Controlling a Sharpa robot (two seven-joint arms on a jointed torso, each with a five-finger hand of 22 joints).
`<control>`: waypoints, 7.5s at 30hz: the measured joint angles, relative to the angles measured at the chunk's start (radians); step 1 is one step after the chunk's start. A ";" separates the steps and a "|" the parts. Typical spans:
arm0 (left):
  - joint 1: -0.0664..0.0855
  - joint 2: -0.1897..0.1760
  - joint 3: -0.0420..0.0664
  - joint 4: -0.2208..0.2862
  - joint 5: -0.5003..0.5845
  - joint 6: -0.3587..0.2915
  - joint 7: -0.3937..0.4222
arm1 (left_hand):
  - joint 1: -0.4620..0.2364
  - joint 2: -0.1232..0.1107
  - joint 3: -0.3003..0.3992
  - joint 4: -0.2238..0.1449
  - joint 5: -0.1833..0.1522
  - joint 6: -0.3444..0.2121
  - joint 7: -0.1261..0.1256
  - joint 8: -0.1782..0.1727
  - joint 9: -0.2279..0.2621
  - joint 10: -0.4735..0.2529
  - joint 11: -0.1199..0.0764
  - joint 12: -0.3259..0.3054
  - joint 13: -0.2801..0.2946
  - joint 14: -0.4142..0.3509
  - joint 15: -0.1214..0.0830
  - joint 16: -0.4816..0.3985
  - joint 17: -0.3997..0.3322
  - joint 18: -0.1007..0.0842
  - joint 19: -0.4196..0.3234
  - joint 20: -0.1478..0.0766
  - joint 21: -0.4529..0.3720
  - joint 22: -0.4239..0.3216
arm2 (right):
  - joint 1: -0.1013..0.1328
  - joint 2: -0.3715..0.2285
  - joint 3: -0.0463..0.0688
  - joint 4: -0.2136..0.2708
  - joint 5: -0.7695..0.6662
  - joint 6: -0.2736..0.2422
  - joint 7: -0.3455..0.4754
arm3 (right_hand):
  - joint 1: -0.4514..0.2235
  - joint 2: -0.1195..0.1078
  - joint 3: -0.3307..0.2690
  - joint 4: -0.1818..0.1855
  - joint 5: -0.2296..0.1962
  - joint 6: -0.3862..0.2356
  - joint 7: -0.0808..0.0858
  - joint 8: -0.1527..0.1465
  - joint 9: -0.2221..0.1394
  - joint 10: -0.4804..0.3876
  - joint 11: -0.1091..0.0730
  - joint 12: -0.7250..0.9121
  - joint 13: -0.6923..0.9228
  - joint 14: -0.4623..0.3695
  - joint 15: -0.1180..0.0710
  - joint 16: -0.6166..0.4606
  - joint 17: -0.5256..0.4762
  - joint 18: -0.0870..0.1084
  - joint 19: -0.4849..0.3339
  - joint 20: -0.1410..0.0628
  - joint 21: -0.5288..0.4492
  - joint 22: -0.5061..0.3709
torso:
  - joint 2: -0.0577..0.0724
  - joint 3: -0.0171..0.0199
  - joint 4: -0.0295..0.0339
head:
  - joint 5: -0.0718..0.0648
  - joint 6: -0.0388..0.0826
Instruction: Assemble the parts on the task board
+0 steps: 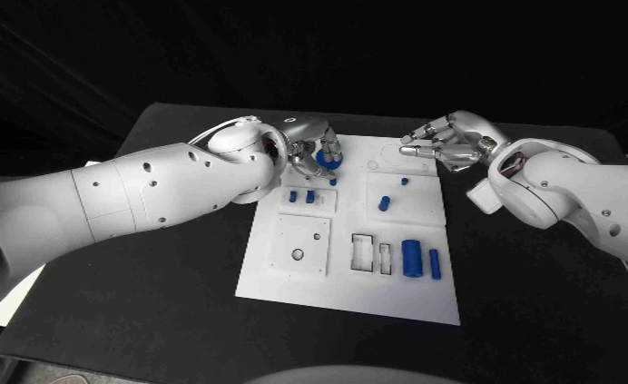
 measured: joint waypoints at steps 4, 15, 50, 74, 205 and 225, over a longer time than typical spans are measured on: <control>-0.002 0.016 -0.005 -0.016 -0.042 0.017 -0.003 | 0.008 0.008 0.000 0.000 0.000 0.019 -0.004 -0.015 -0.006 0.004 -0.004 -0.026 -0.023 -0.001 -0.011 0.005 0.009 0.000 0.004 -0.004 -0.001 -0.001 | 0.000 0.001 0.000 0.000 0.000 0.000 0.002 | 0.000 0.000 0.000 0.000 0.000 0.000 0.000 0.000 0.000 0.000 0.000 0.000 0.000 0.000 0.000 0.000 0.000 0.000 0.000 0.000 0.000 0.000 | 0.000 -0.0003 -0.0006 | 0.000 0.000; -0.006 0.041 -0.008 -0.045 -0.088 0.074 -0.013 | 0.012 0.012 0.000 0.000 0.000 0.039 -0.004 -0.029 -0.011 0.016 -0.002 -0.057 -0.052 0.003 -0.015 0.005 -0.008 0.000 0.000 -0.007 -0.022 -0.027 | 0.000 0.001 0.000 0.001 0.001 0.000 0.004 | 0.000 0.000 0.000 0.000 0.000 0.000 0.000 0.000 0.000 0.000 0.000 0.000 0.000 0.000 0.000 0.000 0.000 0.000 0.000 0.000 0.000 0.000 | 0.001 -0.0002 -0.0012 | -0.004 -0.004; -0.016 0.074 -0.009 -0.085 -0.105 0.121 -0.019 | 0.019 0.019 0.119 -0.038 0.000 0.084 -0.009 -0.110 -0.018 0.116 -0.009 -0.178 -0.127 0.003 -0.022 0.005 -0.025 0.000 0.000 -0.014 -0.022 -0.010 | 0.000 0.003 0.000 0.004 0.002 0.000 0.006 | 0.000 0.000 0.000 0.000 0.000 -0.003 0.003 0.000 0.000 0.000 0.000 0.000 0.000 0.000 0.000 0.000 0.000 0.000 0.000 0.000 0.000 0.000 | 0.000 0.0014 -0.0006 | -0.010 -0.012; -0.014 0.074 -0.007 -0.078 -0.097 0.147 -0.020 | 0.019 0.019 0.141 -0.050 0.000 0.093 -0.018 -0.118 -0.018 0.131 -0.016 -0.191 -0.132 0.000 -0.025 0.008 -0.025 0.000 0.003 -0.018 -0.045 -0.027 | 0.000 0.003 0.000 0.005 0.001 0.000 0.006 | 0.004 0.004 0.000 0.000 0.000 -0.003 0.003 0.000 0.001 0.000 0.000 0.000 0.000 0.000 0.000 0.000 -0.001 0.000 0.000 0.000 0.000 0.000 | -0.001 0.0009 0.0000 | -0.011 -0.014; -0.047 -0.071 0.030 -0.019 0.070 0.090 -0.022 | -0.012 0.064 0.207 -0.110 -0.020 0.180 0.016 -0.160 -0.011 0.264 0.000 -0.299 -0.132 -0.002 0.002 0.035 -0.008 0.000 0.003 -0.003 -0.060 -0.031 | -0.002 0.010 0.000 -0.001 0.002 0.002 0.009 | 0.004 0.004 -0.003 -0.003 0.000 -0.003 0.003 0.000 0.002 0.000 0.000 0.000 0.000 0.000 0.000 0.000 0.000 0.000 0.000 0.000 0.000 0.000 | -0.001 0.0002 0.0035 | -0.007 -0.007; -0.050 -0.065 0.029 -0.024 0.054 0.117 -0.045 | -0.038 0.038 0.210 -0.119 -0.020 0.108 0.041 -0.228 -0.024 0.244 0.020 -0.348 -0.133 0.001 0.020 0.035 -0.017 0.000 0.000 0.014 -0.075 -0.035 | -0.002 0.009 0.000 -0.001 0.002 0.002 0.009 | 0.004 0.004 -0.003 -0.003 0.000 -0.003 0.003 0.000 0.003 0.000 0.000 0.000 0.000 0.000 0.000 0.000 0.000 0.000 0.000 0.000 0.000 0.000 | -0.002 0.0003 0.0035 | -0.007 -0.008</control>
